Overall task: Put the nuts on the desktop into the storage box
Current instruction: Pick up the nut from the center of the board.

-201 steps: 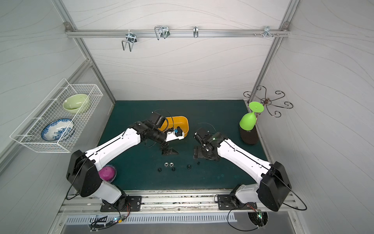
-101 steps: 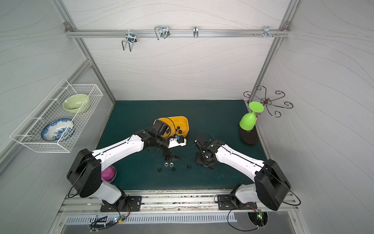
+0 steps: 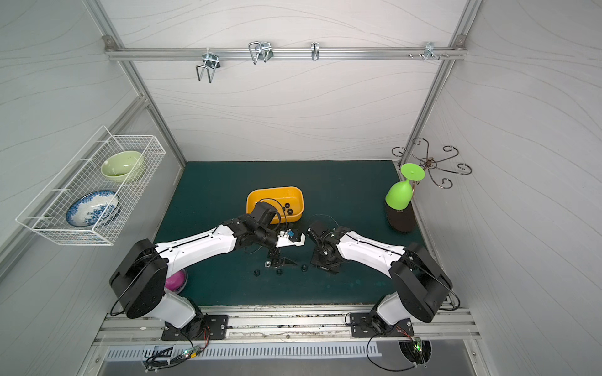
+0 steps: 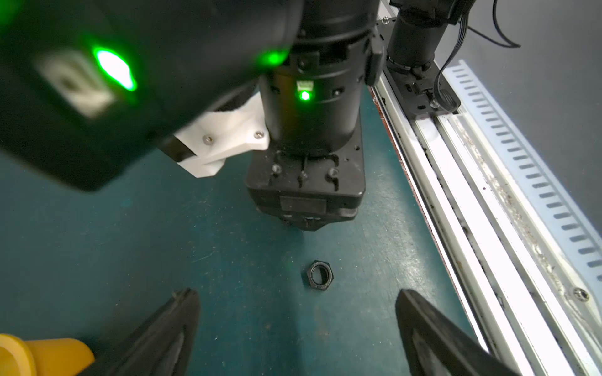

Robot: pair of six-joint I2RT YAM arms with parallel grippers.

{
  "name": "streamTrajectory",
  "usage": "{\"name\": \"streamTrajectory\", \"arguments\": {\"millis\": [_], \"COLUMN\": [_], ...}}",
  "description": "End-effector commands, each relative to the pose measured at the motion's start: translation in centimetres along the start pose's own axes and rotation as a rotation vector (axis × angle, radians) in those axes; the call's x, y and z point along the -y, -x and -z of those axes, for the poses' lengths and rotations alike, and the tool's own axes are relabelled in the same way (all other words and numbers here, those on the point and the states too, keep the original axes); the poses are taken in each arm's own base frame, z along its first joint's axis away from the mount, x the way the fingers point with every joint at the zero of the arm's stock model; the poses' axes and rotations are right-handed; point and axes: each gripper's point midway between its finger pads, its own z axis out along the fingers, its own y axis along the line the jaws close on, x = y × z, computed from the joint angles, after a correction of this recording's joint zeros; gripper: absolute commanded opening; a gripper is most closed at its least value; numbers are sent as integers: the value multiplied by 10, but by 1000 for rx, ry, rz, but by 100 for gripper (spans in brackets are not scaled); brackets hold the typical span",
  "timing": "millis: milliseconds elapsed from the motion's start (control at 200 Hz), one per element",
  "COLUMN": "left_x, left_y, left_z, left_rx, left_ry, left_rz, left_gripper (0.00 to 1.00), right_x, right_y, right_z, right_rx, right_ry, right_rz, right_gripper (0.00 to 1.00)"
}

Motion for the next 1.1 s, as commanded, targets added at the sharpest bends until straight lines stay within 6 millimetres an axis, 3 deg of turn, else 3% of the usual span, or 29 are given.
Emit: {"name": "streamTrajectory", "arguments": {"millis": [0, 440, 815, 971, 1091], "left_x": [-5, -6, -9, -6, -6], "left_y": [4, -13, -25, -26, -25], "left_z": [-4, -11, -14, -12, -7], "left_rx": [38, 3, -5, 5, 35], "left_ry": [10, 32, 36, 10, -8], "left_rz": [-40, -47, -29, -18, 13], "left_gripper": [99, 99, 99, 99, 99], "right_x": [-1, 5, 5, 10, 11], "right_y": [11, 22, 22, 30, 35], "right_z": [-1, -13, -22, -17, -7], "right_rx": [39, 32, 12, 47, 71], "right_ry": [-13, -36, -52, -75, -84], "right_rz": [-22, -47, -34, -7, 15], "right_gripper": [51, 39, 19, 6, 3]}}
